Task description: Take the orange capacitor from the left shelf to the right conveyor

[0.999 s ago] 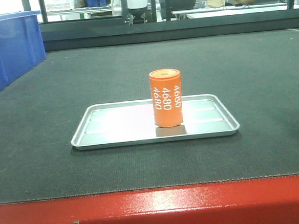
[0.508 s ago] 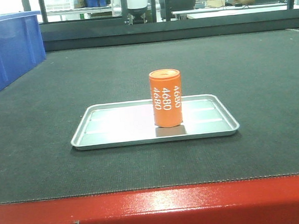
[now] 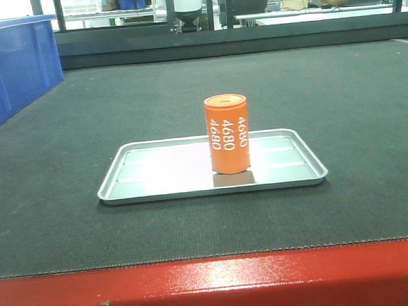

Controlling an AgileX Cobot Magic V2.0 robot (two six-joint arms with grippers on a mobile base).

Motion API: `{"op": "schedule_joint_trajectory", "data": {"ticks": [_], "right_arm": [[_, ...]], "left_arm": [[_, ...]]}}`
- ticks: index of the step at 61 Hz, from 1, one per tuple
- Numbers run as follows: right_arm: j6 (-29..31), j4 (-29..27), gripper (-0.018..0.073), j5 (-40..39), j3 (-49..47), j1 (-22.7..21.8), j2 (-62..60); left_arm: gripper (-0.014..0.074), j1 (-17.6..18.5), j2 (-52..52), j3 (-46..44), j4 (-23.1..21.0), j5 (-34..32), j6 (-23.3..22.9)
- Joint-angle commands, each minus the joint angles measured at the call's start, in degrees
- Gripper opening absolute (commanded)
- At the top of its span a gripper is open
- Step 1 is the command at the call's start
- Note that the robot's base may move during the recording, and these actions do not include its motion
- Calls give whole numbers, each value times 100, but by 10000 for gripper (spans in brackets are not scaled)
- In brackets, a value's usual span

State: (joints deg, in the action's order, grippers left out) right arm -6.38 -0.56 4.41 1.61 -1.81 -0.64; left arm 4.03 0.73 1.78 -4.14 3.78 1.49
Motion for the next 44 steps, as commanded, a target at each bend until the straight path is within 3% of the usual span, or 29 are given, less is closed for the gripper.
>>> {"op": "schedule_joint_trajectory", "data": {"ticks": [1, 44], "right_arm": [[44, -42, 55, -475, -26, -36, -66], [44, -42, 55, -475, -26, -36, -66]], "left_arm": [[-127, -17, 62, -18, -10, -515, -9], [-127, -17, 62, -18, -10, -515, -9]]}}
